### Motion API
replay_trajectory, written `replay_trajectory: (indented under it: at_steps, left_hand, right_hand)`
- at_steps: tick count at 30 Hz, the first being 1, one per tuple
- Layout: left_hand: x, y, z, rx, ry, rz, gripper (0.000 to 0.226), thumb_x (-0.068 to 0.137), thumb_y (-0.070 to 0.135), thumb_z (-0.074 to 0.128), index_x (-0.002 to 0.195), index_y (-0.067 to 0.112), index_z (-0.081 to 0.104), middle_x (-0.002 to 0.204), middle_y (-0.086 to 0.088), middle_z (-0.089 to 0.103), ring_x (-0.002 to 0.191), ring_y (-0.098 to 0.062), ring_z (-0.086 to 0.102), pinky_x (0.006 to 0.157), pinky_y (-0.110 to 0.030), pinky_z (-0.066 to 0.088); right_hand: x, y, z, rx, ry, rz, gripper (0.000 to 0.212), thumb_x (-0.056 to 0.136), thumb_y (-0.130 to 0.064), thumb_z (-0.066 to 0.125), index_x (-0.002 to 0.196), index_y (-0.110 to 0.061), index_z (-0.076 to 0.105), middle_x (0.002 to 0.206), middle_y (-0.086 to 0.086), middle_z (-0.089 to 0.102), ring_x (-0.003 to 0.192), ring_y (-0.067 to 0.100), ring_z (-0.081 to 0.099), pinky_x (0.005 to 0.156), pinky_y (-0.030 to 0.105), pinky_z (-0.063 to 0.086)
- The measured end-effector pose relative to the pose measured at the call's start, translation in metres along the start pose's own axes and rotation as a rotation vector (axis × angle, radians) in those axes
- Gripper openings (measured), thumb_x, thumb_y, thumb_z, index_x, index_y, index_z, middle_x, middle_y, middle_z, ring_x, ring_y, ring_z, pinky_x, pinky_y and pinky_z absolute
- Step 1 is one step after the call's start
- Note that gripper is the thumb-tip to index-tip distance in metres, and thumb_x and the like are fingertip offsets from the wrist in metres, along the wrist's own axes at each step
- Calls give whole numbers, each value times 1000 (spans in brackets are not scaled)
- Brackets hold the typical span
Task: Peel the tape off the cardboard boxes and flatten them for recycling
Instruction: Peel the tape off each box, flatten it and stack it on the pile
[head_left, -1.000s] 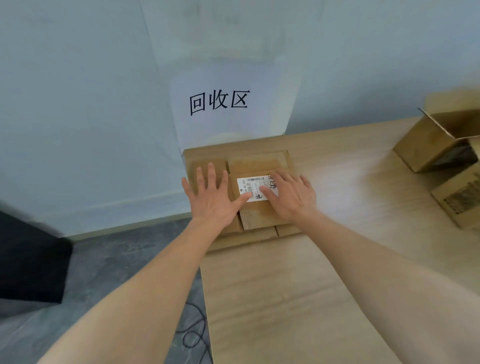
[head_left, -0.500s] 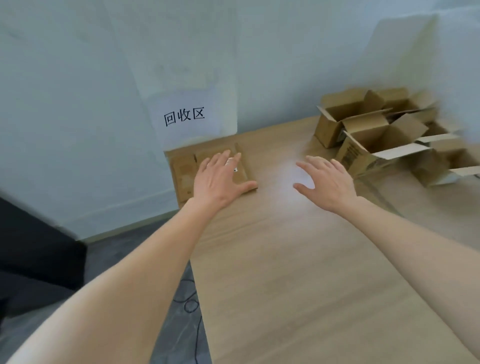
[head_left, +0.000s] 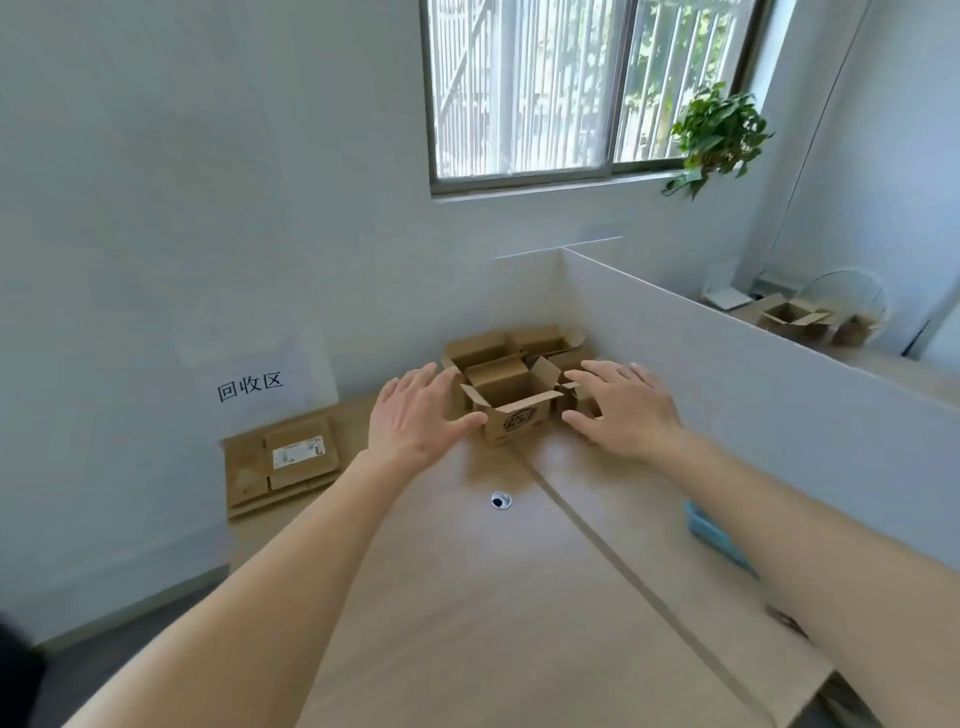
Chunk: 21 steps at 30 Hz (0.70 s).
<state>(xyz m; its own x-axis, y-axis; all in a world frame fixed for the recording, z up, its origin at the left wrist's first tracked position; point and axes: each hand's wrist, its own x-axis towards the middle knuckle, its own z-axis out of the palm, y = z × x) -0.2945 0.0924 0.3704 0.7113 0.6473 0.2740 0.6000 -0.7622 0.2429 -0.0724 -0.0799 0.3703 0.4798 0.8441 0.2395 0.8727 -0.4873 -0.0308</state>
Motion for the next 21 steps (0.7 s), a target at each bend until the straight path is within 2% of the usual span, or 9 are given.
replay_trajectory:
  at_steps: [4, 8, 14, 21]
  left_hand:
    - [-1, 74, -17, -2, 4, 46, 82, 90, 73, 51, 157, 28, 34, 164, -3, 30, 151, -21, 26, 124, -37, 15]
    - [10, 126, -11, 37, -35, 99, 84, 91, 74, 48, 159, 29, 29, 166, -4, 27, 152, -21, 24, 125, -38, 13]
    - [52, 186, 41, -13, -76, 130, 83, 91, 73, 51, 159, 32, 27, 166, -4, 26, 153, -21, 24, 124, -38, 14]
    - [144, 221, 105, -57, -89, 99, 85, 91, 73, 51, 161, 34, 22, 166, -10, 24, 154, -23, 20, 125, -41, 16]
  right_hand:
    - [-32, 63, -50, -1, 20, 64, 57, 95, -59, 50, 148, -39, 41, 159, -10, 37, 146, 16, 33, 122, 39, 18]
    - [-46, 111, -70, 15, 53, 104, 57, 96, -58, 51, 148, -37, 42, 157, -7, 40, 143, 19, 38, 119, 40, 23]
    - [-37, 191, -55, -45, -1, 133, 60, 96, -59, 50, 151, -37, 39, 159, -7, 38, 144, 18, 38, 118, 39, 25]
    - [20, 286, -24, -112, -77, 145, 65, 95, -64, 48, 153, -37, 34, 157, -8, 40, 141, 18, 42, 116, 40, 31]
